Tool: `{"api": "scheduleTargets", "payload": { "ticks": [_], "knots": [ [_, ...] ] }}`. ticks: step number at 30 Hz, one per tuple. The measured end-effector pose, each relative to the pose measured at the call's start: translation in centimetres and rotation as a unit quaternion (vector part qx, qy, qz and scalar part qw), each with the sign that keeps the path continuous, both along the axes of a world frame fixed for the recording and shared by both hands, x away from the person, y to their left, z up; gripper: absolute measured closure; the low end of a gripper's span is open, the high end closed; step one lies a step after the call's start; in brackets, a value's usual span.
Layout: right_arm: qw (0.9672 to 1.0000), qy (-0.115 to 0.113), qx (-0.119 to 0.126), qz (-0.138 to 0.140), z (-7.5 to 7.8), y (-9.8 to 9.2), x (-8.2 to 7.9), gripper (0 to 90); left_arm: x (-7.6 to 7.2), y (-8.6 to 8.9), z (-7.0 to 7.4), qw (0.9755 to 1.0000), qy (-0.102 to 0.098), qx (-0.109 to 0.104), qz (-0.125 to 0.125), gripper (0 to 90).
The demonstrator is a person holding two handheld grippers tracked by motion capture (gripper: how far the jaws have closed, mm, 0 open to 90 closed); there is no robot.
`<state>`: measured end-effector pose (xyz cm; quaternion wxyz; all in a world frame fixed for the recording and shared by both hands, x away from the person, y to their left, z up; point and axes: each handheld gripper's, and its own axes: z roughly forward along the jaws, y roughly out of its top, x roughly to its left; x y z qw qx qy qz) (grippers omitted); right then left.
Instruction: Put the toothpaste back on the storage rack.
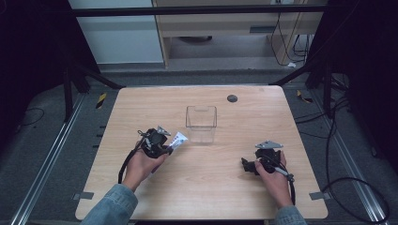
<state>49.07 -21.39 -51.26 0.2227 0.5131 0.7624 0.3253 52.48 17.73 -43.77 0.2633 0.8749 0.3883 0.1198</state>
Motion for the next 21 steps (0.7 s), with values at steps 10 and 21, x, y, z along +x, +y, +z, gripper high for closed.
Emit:
{"api": "scheduleTargets", "payload": {
  "ticks": [10, 21],
  "knots": [
    [1.0000, 0.000, 0.000, 0.000, 0.0, 0.0, 0.0, 1.0, -0.6, 0.6, 3.2, 0.9988, -0.039, -0.028, 0.001, 77.7],
    [1.0000, 0.001, 0.001, 0.000, 0.0, 0.0, 0.0, 1.0, -0.5, -0.3, 6.1, 0.9968, -0.066, -0.041, -0.016, 77.7]
  ]
}}
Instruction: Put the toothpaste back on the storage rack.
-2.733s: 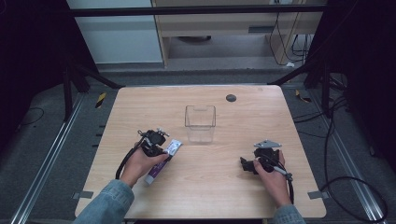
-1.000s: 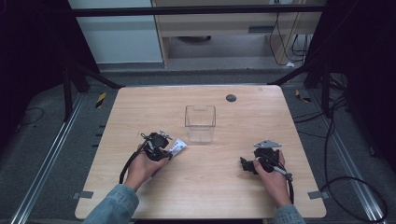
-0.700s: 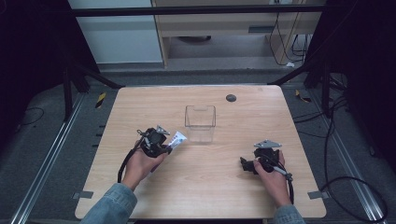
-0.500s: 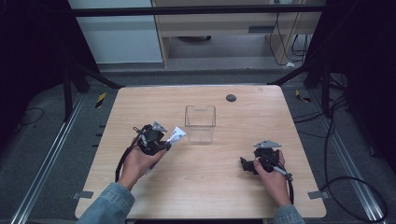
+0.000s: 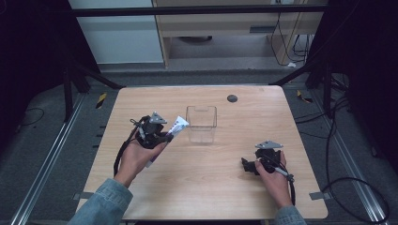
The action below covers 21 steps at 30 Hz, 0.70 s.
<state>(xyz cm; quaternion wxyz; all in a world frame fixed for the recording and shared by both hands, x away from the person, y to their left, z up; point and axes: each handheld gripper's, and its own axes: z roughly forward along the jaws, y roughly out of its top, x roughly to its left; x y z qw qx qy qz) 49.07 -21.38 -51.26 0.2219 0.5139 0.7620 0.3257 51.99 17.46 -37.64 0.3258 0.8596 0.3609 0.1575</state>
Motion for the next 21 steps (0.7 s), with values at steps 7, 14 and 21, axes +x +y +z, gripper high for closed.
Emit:
{"api": "scheduleTargets", "payload": {
  "ticks": [7, 14, 21],
  "knots": [
    [1.0000, 0.000, 0.000, 0.000, 0.0, 0.0, 0.0, 0.9, 0.9, -0.6, 1.2, 0.9999, -0.008, -0.009, -0.003, 77.7],
    [1.0000, 0.000, -0.001, 0.001, 0.0, 0.0, 0.0, 0.9, 2.0, -1.2, 2.3, 0.9996, -0.020, -0.021, -0.007, 77.7],
    [1.0000, 0.000, 0.000, 0.000, 0.0, 0.0, 0.0, 0.9, 3.5, -1.2, 3.2, 0.9991, -0.028, -0.033, -0.002, 77.7]
  ]
}}
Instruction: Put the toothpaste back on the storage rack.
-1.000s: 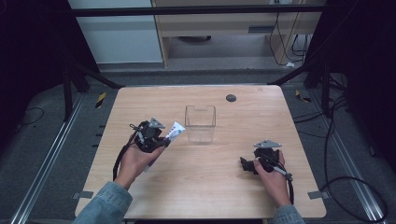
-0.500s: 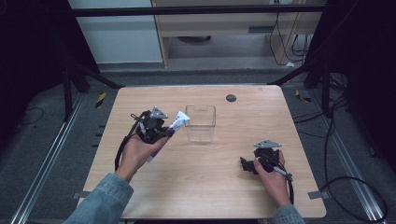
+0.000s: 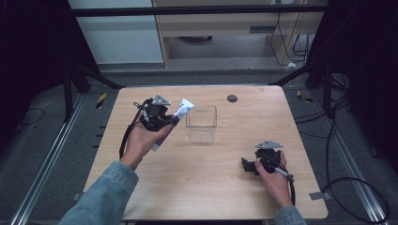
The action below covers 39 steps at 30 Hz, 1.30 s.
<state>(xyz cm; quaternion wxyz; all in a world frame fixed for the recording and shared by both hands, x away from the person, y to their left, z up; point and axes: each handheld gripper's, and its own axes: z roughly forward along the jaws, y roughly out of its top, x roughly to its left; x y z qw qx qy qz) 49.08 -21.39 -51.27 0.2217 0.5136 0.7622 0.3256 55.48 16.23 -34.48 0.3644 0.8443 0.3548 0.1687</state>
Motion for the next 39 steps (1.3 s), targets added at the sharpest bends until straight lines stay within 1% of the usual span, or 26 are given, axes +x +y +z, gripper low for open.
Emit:
{"api": "scheduleTargets", "payload": {
  "ticks": [2, 3, 8, 12, 14, 18, 26, 29, 35, 36, 39],
  "knots": [
    [1.0000, 0.000, 0.000, 0.000, 0.0, 0.0, 0.0, 0.9, 0.4, 0.0, 0.2, 1.0000, -0.003, -0.005, 0.004, 77.7],
    [1.0000, 0.000, 0.000, 0.000, 0.0, 0.0, 0.0, 0.9, 0.5, 0.0, 0.3, 1.0000, -0.002, -0.004, 0.004, 77.8],
    [1.0000, 0.000, 0.001, 0.000, 0.0, 0.0, 0.0, 0.9, 1.3, 0.1, 0.5, 0.9998, -0.001, -0.016, 0.011, 77.7],
    [1.0000, 0.000, 0.001, 0.000, 0.0, 0.0, 0.0, 0.9, 1.8, 0.3, 0.7, 0.9994, -0.004, -0.030, 0.017, 77.8],
    [1.0000, 0.000, 0.001, 0.000, 0.0, 0.0, 0.0, 0.9, 1.9, 0.3, 0.8, 0.9993, -0.007, -0.031, 0.017, 77.8],
    [1.0000, 0.000, 0.001, 0.000, 0.0, 0.0, 0.0, 0.9, 2.2, -0.1, 1.1, 0.9995, -0.011, -0.028, 0.013, 77.8],
    [1.0000, 0.001, 0.001, 0.000, 0.0, 0.0, 0.0, 0.9, 2.9, -1.1, 1.6, 0.9992, -0.017, -0.035, 0.010, 77.8],
    [1.0000, 0.001, 0.002, 0.000, 0.0, 0.0, 0.0, 0.9, 3.1, -1.4, 1.7, 0.9991, -0.016, -0.039, 0.008, 77.8],
    [1.0000, 0.001, 0.002, 0.000, 0.0, 0.0, 0.0, 0.9, 3.3, -2.0, 2.1, 0.9990, -0.019, -0.040, 0.005, 77.8],
    [1.0000, 0.001, 0.002, 0.000, 0.0, 0.0, 0.0, 0.9, 3.4, -2.1, 2.2, 0.9992, -0.019, -0.035, 0.005, 77.8],
    [1.0000, 0.000, 0.001, 0.000, 0.0, 0.0, 0.0, 0.9, 3.5, -2.5, 2.4, 0.9992, -0.020, -0.034, 0.003, 77.8]
  ]
}}
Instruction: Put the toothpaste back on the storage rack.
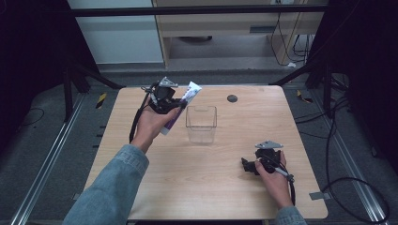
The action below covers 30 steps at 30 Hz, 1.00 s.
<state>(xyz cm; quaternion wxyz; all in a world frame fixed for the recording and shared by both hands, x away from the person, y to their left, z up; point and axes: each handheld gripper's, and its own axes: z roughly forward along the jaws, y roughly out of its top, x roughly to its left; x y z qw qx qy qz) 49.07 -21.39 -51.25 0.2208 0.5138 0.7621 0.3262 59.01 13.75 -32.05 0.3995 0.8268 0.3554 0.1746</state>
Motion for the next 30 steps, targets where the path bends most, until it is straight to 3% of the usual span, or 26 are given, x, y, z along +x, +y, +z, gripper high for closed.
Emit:
{"api": "scheduleTargets", "payload": {
  "ticks": [11, 30],
  "knots": [
    [1.0000, 0.000, -0.001, 0.000, 0.0, 0.0, 0.0, 0.9, 0.3, -1.4, 1.0, 0.9999, -0.007, -0.004, -0.008, 77.8],
    [1.0000, -0.001, -0.002, 0.001, 0.0, 0.0, 0.0, 0.9, 1.6, -4.4, 1.4, 0.9995, -0.014, -0.008, -0.027, 77.7]
  ]
}}
